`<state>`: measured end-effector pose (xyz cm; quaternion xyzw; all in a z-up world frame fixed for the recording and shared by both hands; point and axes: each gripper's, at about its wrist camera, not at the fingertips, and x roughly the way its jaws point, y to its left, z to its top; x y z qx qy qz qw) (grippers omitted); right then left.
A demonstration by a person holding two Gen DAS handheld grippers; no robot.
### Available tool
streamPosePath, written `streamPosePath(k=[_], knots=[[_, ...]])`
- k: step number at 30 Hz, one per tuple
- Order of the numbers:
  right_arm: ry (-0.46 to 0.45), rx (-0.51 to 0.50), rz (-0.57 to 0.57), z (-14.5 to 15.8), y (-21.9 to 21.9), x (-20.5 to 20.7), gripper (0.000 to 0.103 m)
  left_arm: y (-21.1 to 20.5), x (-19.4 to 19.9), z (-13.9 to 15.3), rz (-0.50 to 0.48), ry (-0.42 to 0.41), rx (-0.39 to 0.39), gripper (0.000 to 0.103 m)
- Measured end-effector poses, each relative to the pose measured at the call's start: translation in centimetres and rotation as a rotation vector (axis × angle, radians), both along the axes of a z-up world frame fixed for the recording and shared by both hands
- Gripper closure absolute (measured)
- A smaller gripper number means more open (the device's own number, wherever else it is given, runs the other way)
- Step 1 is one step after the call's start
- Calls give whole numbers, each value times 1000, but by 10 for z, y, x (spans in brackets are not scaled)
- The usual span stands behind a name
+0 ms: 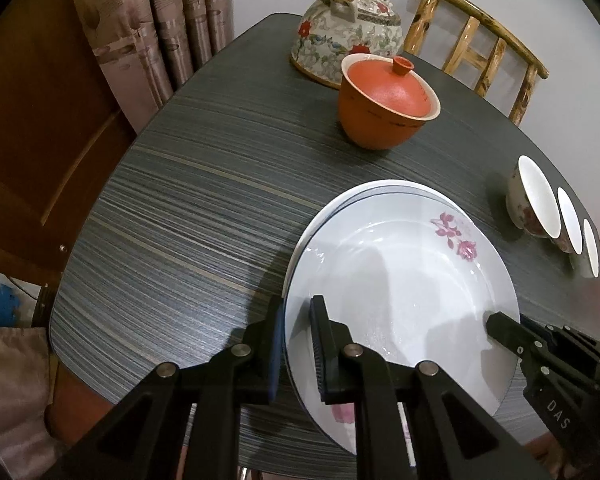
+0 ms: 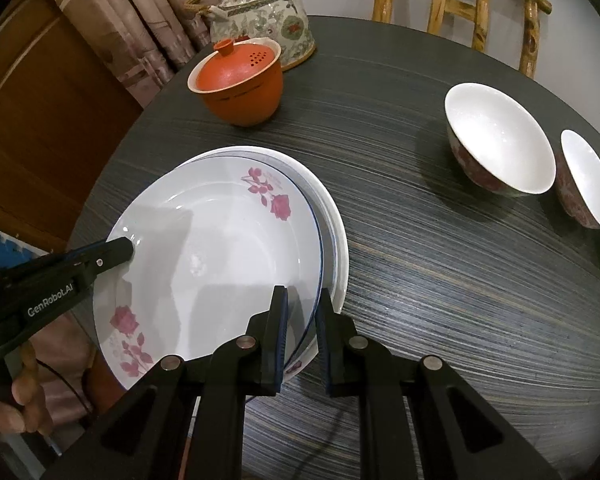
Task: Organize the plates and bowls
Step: 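Carry the rose plate with both grippers and lower it onto the plate stack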
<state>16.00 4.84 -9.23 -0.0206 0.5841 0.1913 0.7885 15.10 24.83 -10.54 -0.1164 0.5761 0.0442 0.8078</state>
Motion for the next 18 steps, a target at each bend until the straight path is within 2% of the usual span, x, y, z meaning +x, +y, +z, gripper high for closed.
streamPosePath(k=[18], knots=[[-4, -3, 6, 0, 4, -1, 84, -1, 4, -1, 7, 12, 14, 89]])
